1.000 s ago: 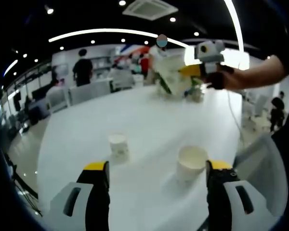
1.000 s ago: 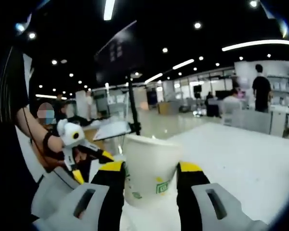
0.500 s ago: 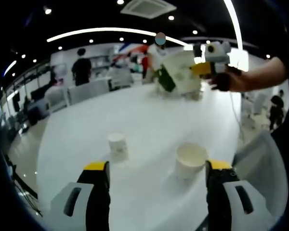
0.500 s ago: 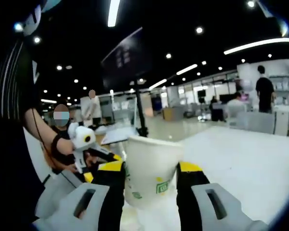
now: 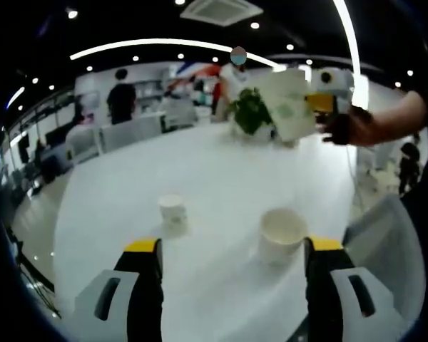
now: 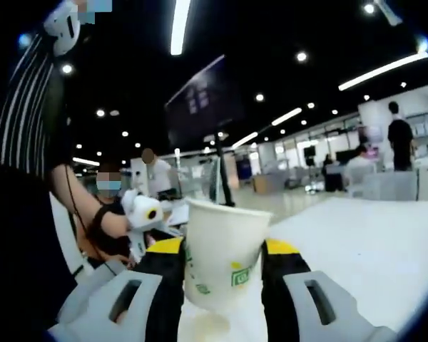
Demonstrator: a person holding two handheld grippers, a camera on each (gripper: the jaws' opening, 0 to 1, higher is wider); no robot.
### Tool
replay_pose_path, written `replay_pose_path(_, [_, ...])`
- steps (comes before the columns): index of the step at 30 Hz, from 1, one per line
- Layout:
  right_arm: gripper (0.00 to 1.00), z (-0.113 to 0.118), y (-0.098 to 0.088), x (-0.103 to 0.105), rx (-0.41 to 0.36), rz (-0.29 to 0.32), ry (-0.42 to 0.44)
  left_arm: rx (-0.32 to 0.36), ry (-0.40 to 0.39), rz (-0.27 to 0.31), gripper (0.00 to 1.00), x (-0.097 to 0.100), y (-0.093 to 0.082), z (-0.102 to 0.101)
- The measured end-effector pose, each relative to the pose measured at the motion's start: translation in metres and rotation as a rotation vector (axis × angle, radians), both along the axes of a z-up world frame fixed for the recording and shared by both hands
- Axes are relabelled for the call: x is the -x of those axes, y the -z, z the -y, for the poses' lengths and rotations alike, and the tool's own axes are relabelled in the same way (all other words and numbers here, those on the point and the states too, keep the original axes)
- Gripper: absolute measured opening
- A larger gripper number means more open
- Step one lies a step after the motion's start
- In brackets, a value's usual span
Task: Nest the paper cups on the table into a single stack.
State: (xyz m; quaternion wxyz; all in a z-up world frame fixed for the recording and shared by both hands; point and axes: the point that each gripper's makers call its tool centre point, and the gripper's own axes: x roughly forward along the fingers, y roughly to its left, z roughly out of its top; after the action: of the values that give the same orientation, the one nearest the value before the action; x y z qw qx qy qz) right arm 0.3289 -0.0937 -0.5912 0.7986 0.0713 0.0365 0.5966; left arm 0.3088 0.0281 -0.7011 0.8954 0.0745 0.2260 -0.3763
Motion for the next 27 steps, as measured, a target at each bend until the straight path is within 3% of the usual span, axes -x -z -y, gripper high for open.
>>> replay_pose_path(10, [0.39,0.002,0.008,0.010,-0.054,-0.036,-0.007,-0.001,0.000,-0.010,0.80,0.001,0.001,-0.001])
replay_pose_path(27, [0.39,0.009,0.028,0.022,-0.056,-0.066,0.004,-0.007,0.005,-0.008,0.80,0.002,0.001,-0.002])
